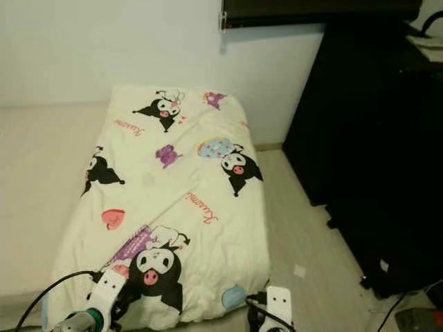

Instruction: Clean up the room

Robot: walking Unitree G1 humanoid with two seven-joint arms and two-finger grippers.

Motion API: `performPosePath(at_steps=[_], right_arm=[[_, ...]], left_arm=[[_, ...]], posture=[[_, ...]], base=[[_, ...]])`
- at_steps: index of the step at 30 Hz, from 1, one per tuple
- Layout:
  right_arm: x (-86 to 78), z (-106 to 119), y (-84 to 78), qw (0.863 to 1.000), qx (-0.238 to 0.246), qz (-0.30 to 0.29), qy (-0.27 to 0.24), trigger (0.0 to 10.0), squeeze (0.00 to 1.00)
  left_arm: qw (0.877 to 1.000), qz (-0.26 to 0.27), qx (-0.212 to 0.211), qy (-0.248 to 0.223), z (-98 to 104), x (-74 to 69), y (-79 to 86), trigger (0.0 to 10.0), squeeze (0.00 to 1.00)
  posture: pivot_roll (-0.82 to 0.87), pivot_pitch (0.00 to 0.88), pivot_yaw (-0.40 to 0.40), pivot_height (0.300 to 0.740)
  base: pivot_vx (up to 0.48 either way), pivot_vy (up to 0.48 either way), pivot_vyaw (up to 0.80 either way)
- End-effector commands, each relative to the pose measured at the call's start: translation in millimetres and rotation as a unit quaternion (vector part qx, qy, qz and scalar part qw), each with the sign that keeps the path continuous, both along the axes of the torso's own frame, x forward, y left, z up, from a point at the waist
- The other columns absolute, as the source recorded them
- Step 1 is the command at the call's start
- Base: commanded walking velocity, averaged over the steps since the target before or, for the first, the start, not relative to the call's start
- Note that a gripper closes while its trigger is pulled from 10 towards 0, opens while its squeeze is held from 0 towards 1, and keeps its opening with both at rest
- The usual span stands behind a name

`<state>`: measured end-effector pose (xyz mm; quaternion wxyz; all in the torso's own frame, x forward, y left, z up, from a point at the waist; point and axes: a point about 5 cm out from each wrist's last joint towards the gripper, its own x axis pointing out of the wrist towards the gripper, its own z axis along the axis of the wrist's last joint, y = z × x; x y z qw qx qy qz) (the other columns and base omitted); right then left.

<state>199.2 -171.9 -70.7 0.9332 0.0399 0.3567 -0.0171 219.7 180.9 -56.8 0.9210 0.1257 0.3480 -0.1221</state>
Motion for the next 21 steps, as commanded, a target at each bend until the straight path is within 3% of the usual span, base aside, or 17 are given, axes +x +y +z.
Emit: performPosePath(at_steps=[1,5,10,12,18,21], right_arm=[[-5.3,-4,7.0,1.0,0.006,0.016,0.012,10.0,0.0],[-3.1,-2,7.6,1.0,0.013,0.015,0.004,10.0,0.0],[-0.4,-1,8.4,1.0,0.02,-0.009,-0.001,10.0,0.0],[6.6,4,11.1,1.0,-0.005,0.017,-0.016,10.0,0.0],[10.0,5,9.1,0.998,-0.011,0.055,-0.016,10.0,0.0],[8.9,5,4.5,0.999,-0.008,0.042,-0.01,10.0,0.0]], left_arm=[[1.0,0.018,0.003,-0.004,0,-2.1,6.1,10.0,0.0],[0.999,0.032,-0.006,-0.001,0,-1.1,7.3,10.0,0.0],[1.0,-0.004,0.007,0.008,-3,-5.0,1.8,10.0,0.0],[1.0,-0.003,-0.013,0.008,-3,-2.5,-5.1,10.0,0.0],[1.0,0.001,-0.02,0.01,-3,-1.0,-13.4,10.0,0.0],[1.0,0.003,-0.023,0.01,-3,-0.1,-14.5,10.0,0.0]], posture=[[-0.01,0.0,0.038,0.74],[-0.03,0.023,0.057,0.74],[-0.03,0.016,0.056,0.74],[-0.05,0.01,0.054,0.74],[-0.05,0.0,0.035,0.74],[-0.04,0.0,0.032,0.74]], base=[[0.0,0.0,0.0],[0.0,0.0,0.0],[0.0,0.0,0.0],[-0.251,0.0,0.0],[-0.265,0.0,0.0],[-0.277,0.0,0.0]])
